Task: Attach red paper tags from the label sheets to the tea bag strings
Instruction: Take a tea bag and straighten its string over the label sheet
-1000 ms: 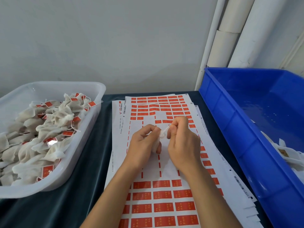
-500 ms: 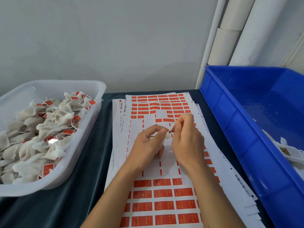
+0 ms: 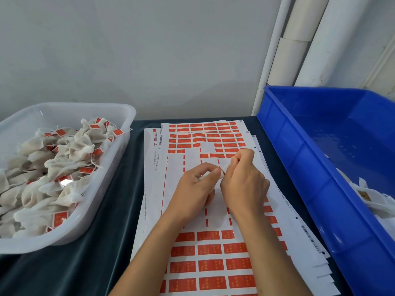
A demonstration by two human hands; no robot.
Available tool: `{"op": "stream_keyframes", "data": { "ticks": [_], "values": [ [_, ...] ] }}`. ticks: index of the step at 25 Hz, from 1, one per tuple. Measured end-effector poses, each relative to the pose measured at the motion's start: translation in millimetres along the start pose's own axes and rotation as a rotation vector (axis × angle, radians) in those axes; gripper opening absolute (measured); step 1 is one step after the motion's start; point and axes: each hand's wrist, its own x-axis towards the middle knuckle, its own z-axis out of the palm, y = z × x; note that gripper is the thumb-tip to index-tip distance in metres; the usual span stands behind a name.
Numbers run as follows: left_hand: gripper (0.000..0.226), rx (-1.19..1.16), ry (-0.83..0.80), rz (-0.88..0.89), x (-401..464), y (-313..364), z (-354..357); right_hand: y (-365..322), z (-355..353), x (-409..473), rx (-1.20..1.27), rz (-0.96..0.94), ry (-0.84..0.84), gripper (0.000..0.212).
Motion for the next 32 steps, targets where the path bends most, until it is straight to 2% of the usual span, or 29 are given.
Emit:
{"op": "stream_keyframes", "data": {
  "ticks": [9, 13, 16, 20, 25, 28, 32],
  "values": [
    [0.023, -0.017, -0.008, 0.003, -0.9, 0.7, 0.4, 0.3, -2.4, 1.5, 0.074, 0.008, 0.0, 0.021],
    [0.026, -0.045, -0.008, 0.025, -4.3, 0.0, -3.7, 5.1, -3.8, 3.3, 0.347, -0.051, -0.152, 0.013],
    [0.027, -0.054, 0.014, 0.036, -1.7, 0.9, -4.1, 3.0, -2.7, 2.5, 0.409, -0.062, -0.212, 0.002],
    [0.026, -0.065, 0.071, 0.021, 0.6, 0.1, -4.9, -0.1, -4.8, 1.3, 0.516, -0.087, -0.136, 0.015],
    [0.024, -0.118, 0.137, -0.015, 1.5, -0.4, -7.5, -4.0, -8.9, 0.0, 0.581, -0.073, -0.129, 0.017],
    [0.024, -0.15, 0.159, -0.038, 3.5, -0.2, -8.6, -4.9, -13.2, 2.8, 0.706, 0.038, -0.166, 0.015],
    [0.026, -0.126, 0.182, -0.049, 4.3, -0.8, -8.0, -3.7, -19.6, 9.4, 1.092, 0.343, -0.348, 0.015]
  ]
}}
